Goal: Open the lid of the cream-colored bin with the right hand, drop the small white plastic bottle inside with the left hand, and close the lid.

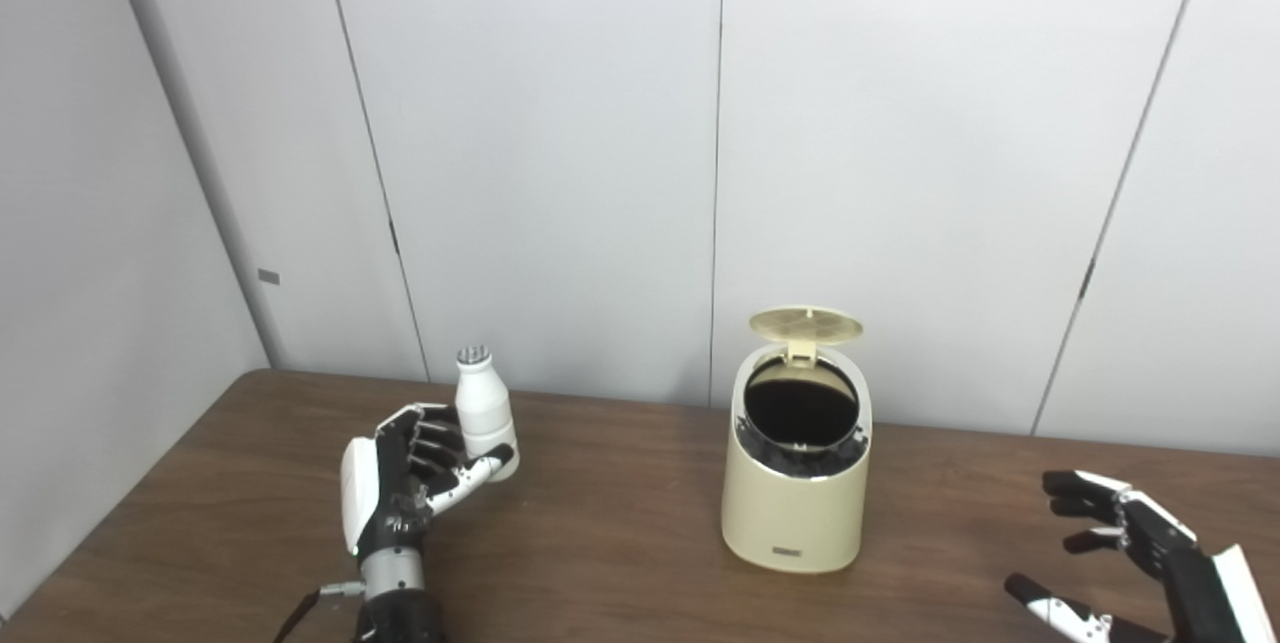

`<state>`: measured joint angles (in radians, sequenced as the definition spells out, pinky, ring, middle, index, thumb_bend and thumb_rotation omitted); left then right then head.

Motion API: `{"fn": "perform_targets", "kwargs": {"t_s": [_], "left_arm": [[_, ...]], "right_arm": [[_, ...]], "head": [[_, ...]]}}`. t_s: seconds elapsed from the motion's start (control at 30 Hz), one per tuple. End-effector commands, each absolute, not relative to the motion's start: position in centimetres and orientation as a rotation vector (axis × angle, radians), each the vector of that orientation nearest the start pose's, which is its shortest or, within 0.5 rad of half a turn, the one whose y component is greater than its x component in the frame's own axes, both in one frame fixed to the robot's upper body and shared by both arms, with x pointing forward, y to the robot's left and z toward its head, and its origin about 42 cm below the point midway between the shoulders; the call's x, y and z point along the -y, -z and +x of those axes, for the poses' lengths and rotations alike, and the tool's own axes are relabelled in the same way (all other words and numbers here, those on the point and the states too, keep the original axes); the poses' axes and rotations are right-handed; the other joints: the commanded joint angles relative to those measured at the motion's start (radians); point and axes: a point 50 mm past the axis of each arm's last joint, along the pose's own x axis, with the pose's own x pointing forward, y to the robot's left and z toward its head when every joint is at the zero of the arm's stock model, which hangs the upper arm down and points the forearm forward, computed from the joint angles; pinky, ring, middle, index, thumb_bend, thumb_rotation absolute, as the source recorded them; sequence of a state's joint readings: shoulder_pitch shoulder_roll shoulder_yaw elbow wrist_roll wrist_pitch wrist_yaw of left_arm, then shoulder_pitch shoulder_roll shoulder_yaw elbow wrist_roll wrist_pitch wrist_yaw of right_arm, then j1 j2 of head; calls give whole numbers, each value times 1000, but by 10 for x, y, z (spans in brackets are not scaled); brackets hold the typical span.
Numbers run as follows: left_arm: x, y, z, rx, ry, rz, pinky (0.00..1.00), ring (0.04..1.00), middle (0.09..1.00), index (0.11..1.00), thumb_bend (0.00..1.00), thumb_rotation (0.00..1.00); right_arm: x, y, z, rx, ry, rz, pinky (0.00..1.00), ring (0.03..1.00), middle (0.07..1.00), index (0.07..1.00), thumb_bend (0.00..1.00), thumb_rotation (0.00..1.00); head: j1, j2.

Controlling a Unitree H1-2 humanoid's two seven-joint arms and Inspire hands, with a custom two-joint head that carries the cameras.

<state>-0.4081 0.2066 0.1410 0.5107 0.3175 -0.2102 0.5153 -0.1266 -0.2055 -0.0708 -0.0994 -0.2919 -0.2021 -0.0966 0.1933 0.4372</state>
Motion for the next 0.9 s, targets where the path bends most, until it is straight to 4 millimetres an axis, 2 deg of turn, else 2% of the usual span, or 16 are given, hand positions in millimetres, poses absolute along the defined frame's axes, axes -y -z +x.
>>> {"fn": "perform_targets", "kwargs": {"t_s": [0.0, 0.13, 0.47, 0.7, 0.87], "left_arm": [[-321, -150, 405, 328, -547, 441, 327, 421, 461, 510, 503, 0], [-312, -161, 400, 422, -513, 413, 347, 432, 467, 505, 504, 0], [-286, -206, 385, 621, -467, 363, 372, 457, 473, 490, 504, 0], [-271, -230, 380, 717, -415, 289, 395, 469, 480, 471, 505, 0], [-259, -246, 380, 793, -379, 307, 438, 506, 474, 460, 502, 0]], "right_arm": [[278, -200, 320, 523, 122, -476, 540, 690, 714, 689, 470, 0], [277, -201, 320, 516, 125, -471, 536, 688, 714, 691, 472, 0], [275, -201, 322, 517, 119, -473, 557, 708, 726, 697, 466, 0], [273, -199, 323, 502, 119, -470, 564, 711, 731, 704, 470, 0], [272, -198, 325, 506, 128, -483, 553, 704, 728, 700, 478, 0]], "head": [[1, 1], [0, -1], [-4, -4], [-14, -8], [-25, -20]]}}
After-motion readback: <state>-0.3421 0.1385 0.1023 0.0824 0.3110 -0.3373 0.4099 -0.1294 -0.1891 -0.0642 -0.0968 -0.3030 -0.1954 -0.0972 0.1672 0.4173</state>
